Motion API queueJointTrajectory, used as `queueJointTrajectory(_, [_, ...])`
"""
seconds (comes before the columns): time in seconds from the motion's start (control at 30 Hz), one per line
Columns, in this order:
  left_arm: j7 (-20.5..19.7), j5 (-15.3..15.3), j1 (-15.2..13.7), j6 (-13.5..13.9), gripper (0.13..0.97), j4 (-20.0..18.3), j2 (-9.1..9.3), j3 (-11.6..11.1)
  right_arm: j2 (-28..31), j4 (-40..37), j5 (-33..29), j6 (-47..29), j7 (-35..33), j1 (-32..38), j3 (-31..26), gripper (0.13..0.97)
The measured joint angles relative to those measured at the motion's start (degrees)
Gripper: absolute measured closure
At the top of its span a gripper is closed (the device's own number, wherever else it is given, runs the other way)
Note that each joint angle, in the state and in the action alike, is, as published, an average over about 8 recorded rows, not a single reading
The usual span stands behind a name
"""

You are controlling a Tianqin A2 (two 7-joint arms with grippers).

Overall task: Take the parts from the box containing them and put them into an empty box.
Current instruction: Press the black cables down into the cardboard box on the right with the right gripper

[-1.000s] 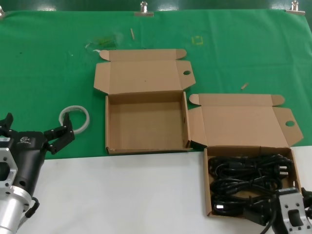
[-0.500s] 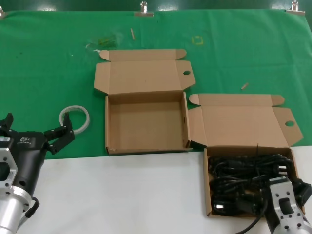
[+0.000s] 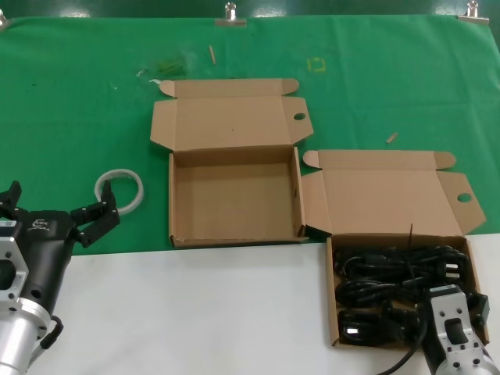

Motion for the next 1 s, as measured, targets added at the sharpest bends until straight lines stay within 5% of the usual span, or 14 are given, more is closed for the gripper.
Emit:
queueJointTrajectory(0.27, [0.0, 0.0, 0.0, 0.0, 0.132, 0.0, 0.00, 0.0, 0.0, 0.0, 0.0, -0.3, 1.2, -0.2, 0.1, 0.322])
queueJointTrajectory(0.83, [0.0, 0.0, 0.0, 0.0, 0.132, 0.0, 0.00, 0.0, 0.0, 0.7, 0.0, -0.9, 3.1, -0.7, -0.1, 0.712])
queueJointTrajectory(1.0, [0.0, 0.0, 0.0, 0.0, 0.132, 0.0, 0.00, 0.0, 0.0, 1.0, 0.0, -1.1, 3.6, -1.1, 0.0, 0.727])
